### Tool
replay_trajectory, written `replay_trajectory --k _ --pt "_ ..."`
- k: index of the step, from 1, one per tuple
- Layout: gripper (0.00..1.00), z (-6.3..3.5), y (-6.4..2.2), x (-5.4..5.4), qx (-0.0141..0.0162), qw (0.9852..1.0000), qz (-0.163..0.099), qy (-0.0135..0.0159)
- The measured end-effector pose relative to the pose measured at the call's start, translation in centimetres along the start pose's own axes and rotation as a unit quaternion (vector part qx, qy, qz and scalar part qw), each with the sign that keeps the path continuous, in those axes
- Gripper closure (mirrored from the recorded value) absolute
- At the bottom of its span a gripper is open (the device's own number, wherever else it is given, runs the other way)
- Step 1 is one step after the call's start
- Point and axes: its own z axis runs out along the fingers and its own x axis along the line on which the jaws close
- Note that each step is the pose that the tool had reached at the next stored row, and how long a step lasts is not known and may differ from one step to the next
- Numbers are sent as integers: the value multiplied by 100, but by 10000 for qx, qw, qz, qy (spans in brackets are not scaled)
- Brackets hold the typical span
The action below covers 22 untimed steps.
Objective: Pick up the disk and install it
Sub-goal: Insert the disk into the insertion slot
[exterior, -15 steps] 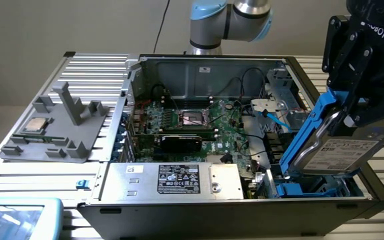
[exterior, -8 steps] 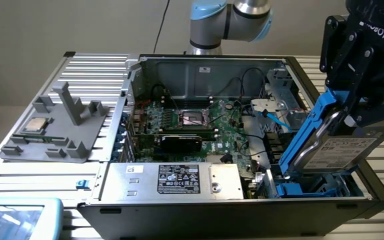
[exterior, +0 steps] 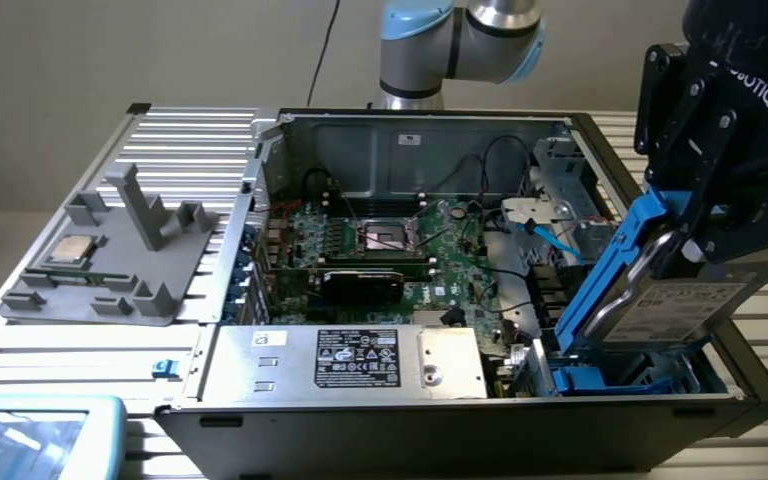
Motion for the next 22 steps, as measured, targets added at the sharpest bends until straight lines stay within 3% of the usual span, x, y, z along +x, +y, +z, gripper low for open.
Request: replay_trajectory --k 3,22 --pt "63 48 -7 -2 0 10000 1 0" --pt "63 79 -11 -2 0 10000 0 0"
